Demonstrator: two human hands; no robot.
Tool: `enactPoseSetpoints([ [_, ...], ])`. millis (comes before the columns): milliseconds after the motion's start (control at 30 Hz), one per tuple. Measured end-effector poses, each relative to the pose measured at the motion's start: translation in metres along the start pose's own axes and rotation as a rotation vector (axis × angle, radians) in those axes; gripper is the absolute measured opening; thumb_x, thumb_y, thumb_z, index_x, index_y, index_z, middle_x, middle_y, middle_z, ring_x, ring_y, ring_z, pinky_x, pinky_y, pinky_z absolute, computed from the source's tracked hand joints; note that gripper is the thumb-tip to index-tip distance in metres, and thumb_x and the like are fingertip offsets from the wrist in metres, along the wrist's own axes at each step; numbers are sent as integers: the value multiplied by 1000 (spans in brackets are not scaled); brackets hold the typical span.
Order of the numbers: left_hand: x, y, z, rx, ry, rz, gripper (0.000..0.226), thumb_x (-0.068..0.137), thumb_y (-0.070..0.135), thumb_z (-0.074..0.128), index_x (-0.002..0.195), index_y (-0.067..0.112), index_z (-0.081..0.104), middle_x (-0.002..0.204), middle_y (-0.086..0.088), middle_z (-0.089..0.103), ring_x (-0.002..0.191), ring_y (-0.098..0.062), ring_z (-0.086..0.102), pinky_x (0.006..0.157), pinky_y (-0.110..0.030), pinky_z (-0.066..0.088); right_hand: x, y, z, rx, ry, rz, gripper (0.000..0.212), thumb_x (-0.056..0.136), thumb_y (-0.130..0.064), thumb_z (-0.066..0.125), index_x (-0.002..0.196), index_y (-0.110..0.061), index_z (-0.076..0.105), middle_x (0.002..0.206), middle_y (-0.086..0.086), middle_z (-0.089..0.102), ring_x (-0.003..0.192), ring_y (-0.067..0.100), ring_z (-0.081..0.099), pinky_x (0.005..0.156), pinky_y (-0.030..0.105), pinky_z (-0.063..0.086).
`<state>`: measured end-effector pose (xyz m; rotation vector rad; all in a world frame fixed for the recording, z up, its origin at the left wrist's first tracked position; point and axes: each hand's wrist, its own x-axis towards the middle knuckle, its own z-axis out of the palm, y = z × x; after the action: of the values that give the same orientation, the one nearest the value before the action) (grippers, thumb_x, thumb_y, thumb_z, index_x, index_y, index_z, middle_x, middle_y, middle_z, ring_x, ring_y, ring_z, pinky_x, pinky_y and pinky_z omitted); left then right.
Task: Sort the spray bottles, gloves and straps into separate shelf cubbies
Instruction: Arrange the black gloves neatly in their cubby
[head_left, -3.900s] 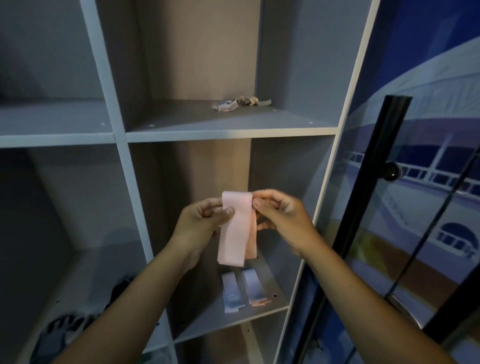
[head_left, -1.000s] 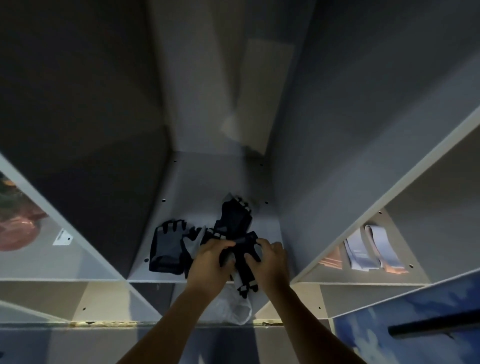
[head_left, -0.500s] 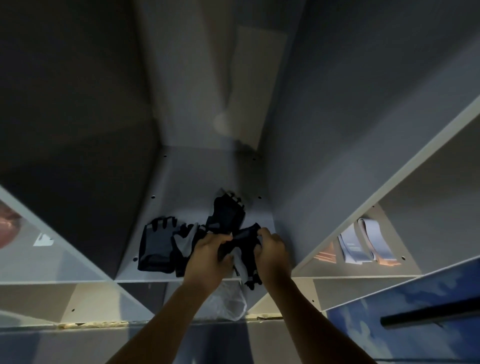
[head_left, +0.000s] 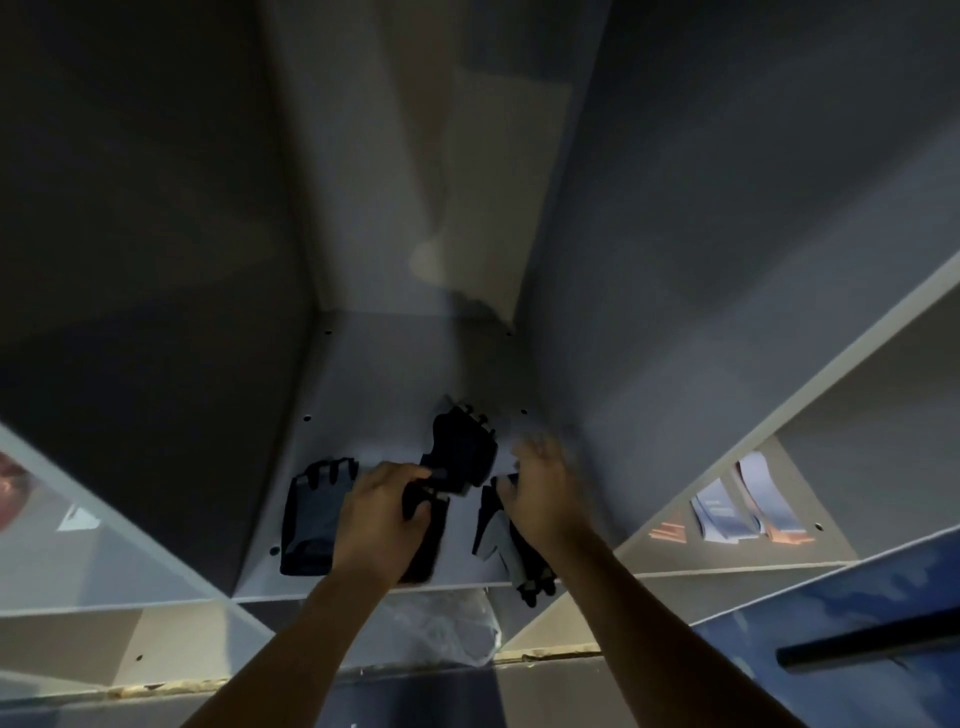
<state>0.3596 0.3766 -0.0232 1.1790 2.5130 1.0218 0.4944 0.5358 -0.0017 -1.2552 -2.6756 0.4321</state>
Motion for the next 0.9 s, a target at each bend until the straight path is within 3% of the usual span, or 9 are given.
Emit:
enactPoseSetpoints([
  [100, 9, -11, -7, 54, 17, -4, 33, 82, 20, 73, 113, 25, 66, 114, 0, 66, 109, -26, 58, 94, -39, 50, 36, -13, 3, 278, -48, 63, 27, 89, -36, 68, 95, -11, 60, 94, 9, 64, 87, 24, 63, 64, 32, 52],
  [167, 13, -17, -11, 70, 29, -25, 36, 81, 21, 73, 116, 25, 66, 117, 0, 67, 112, -27, 57, 98, -40, 49, 52, -17, 13, 150, -79, -166, 33, 82, -34, 72, 106, -15, 60, 108, 9, 61, 101, 27, 58, 72, 31, 48],
  [233, 17, -21, -14, 87, 20, -39, 39, 80, 20, 73, 118, 26, 65, 120, 1, 66, 114, -27, 56, 100, -41, 47, 55, -17, 22, -151, -139, -426, 60, 71, -35, 74, 127, -25, 53, 130, 10, 49, 119, 32, 45, 92, 41, 42],
  [300, 19, -24, -16, 94, 15, -41, 41, 79, 19, 73, 118, 26, 65, 122, 1, 66, 114, -27, 56, 100, -41, 46, 54, -16, 32, -358, -147, -542, 75, 64, -35, 76, 134, -31, 47, 138, 11, 41, 124, 36, 37, 96, 47, 36],
  [433, 19, -27, -18, 94, 15, -44, 39, 80, 21, 70, 118, 28, 64, 121, 2, 65, 115, -26, 56, 100, -40, 45, 60, -19, 48, -460, -158, -605, 74, 61, -24, 78, 131, -27, 55, 141, 14, 44, 124, 40, 41, 92, 48, 37],
  [533, 19, -31, -20, 107, 12, -43, 40, 79, 22, 70, 118, 30, 63, 122, 4, 65, 116, -26, 55, 100, -40, 44, 66, -22, 54, -482, -97, -609, 56, 56, -15, 81, 111, -21, 70, 116, 13, 64, 105, 40, 59, 82, 45, 47],
  [600, 18, -31, -20, 107, -12, -53, 42, 80, 22, 69, 120, 31, 62, 124, 5, 64, 118, -24, 54, 103, -39, 43, 68, -20, 58, -401, -70, -588, 40, 63, -14, 79, 103, -19, 73, 104, 12, 67, 101, 38, 60, 81, 43, 47],
  [800, 27, -21, -23, -19, -1, -20, 47, 80, 14, 73, 123, 29, 62, 126, 3, 63, 119, -23, 54, 105, -41, 44, 76, -17, 44, 163, 41, -383, 21, 82, -11, 69, 102, -16, 71, 107, 7, 65, 97, 28, 61, 80, 38, 50],
  [900, 38, -7, -36, -179, 24, 44, 55, 78, 20, 74, 127, 35, 57, 129, 4, 61, 122, -20, 55, 102, -45, 48, 67, -37, 2, 517, 55, -254, 16, 91, -20, 70, 101, -7, 71, 95, 4, 70, 87, 12, 66, 74, 24, 50],
])
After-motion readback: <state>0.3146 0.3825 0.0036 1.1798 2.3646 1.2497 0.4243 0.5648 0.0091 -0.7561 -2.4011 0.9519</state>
